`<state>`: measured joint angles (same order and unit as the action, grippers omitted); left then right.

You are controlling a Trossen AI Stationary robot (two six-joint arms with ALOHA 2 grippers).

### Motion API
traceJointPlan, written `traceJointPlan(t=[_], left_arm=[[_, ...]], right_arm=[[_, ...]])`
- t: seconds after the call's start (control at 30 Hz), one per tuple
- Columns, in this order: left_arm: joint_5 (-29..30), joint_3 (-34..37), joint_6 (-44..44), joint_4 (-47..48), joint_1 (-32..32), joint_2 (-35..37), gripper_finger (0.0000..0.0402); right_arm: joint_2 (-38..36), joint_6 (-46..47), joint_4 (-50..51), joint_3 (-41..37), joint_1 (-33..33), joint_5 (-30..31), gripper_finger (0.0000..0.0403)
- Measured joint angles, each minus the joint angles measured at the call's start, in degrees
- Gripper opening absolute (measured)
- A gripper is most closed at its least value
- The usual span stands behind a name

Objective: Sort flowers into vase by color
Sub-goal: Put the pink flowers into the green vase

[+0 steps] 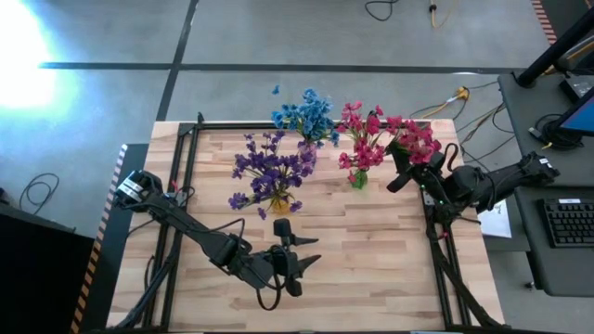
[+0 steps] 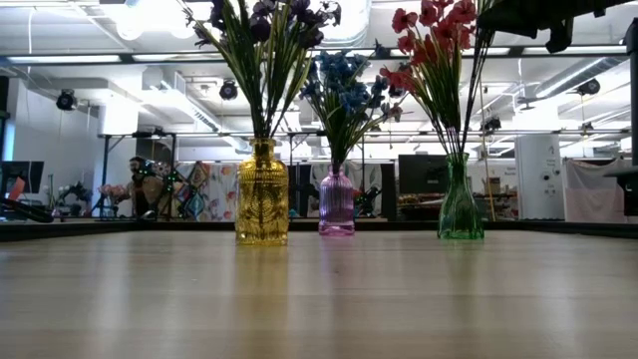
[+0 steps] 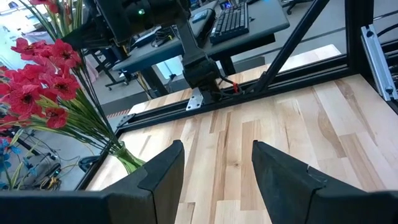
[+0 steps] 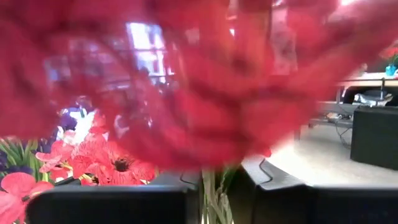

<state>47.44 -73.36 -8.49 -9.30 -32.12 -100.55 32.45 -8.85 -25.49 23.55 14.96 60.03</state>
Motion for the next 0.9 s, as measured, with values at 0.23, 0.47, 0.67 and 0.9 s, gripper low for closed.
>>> traceJointPlan(t=[0.23, 0.47, 0.67, 0.9], left_arm=[[0.00, 0.00, 0.00, -0.37, 0.41, 0.00, 0.0174], [0.00, 0.00, 0.00, -0.61, 0.63, 0.00, 0.0174], [0.00, 0.00, 0.00, -0.59, 0.66, 0.00, 0.0174], [0.00, 0.00, 0.00, -0.57, 0.83, 0.00, 0.0174]], right_arm=[[0.02, 1.50, 1.21, 0.00, 0.00, 0.00, 0.0087], [-0.02, 1.47, 1.54, 0.00, 0.00, 0.00, 0.0135], [-0.04, 1.86, 4.12, 0.00, 0.00, 0.00, 0.0179], [-0.04, 7.28, 11.96, 0.37, 0.00, 0.00, 0.0222]])
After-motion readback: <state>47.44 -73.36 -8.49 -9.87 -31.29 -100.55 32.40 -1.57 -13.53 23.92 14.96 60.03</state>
